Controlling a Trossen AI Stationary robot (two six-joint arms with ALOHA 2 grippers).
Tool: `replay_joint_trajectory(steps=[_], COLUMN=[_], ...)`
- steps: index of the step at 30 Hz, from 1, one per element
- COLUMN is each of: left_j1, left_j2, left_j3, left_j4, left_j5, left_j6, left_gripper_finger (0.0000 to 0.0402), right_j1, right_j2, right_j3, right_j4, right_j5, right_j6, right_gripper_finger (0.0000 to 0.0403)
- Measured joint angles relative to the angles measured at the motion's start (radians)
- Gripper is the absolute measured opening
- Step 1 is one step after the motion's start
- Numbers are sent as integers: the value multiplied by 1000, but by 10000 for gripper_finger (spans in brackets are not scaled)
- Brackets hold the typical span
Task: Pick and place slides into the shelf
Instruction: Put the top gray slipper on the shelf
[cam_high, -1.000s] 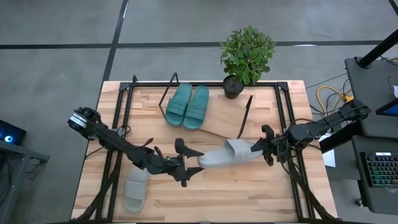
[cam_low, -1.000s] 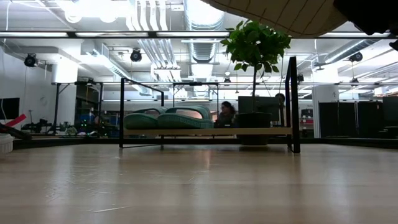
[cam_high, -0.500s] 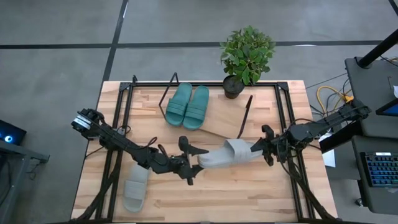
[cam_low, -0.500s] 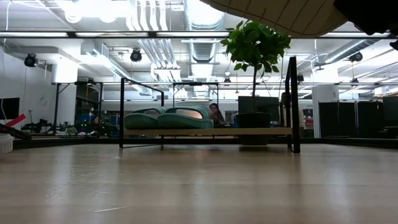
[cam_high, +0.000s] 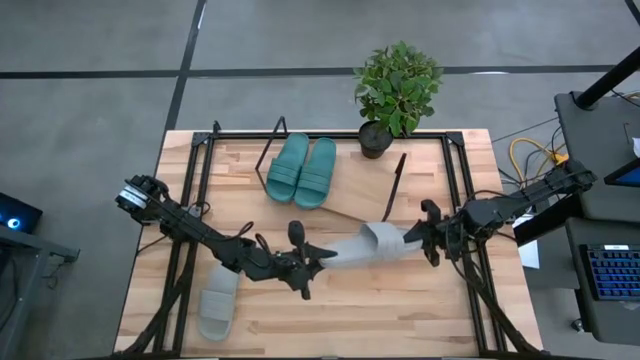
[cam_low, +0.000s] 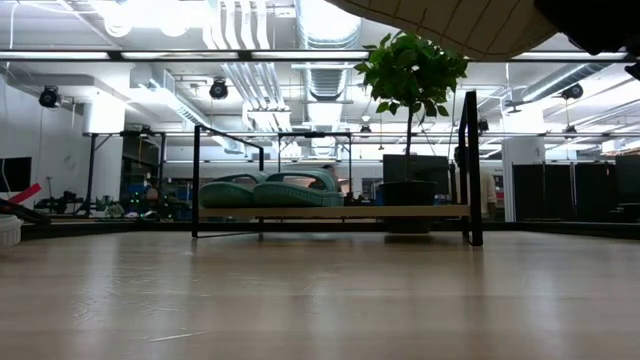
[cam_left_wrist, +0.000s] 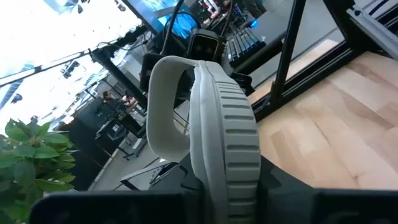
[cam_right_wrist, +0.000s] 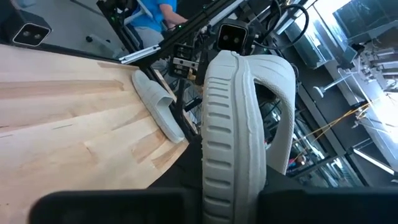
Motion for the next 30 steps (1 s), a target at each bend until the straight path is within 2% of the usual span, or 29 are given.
replay_joint_trajectory(steps=[4,8,14,18,20,30], left_j1=[-2,-6,-21,-33,-30,11], left_j2=[-3,-19,-53,-52,-50,37], left_j3=[3,5,8,18,20,55], left_j4=[14,13,5,-3,11,20], left_j5=[-56,-145,-242,-455,-505,-497], left_j6=[42,82,133,192,195,190], left_gripper_finger=[31,31,31,31,31,30], right_j1=[0,1,2,4,3,3], right_j2=[-1,-9,-9,-10,-10,-10], right_j3=[0,0,0,0,0,0], right_j4=[73,138,214,266,275,296], right_j5=[27,125,182,174,175,176], right_j6=[58,101,104,143,158,181], right_gripper_finger=[77,107,123,124,123,111])
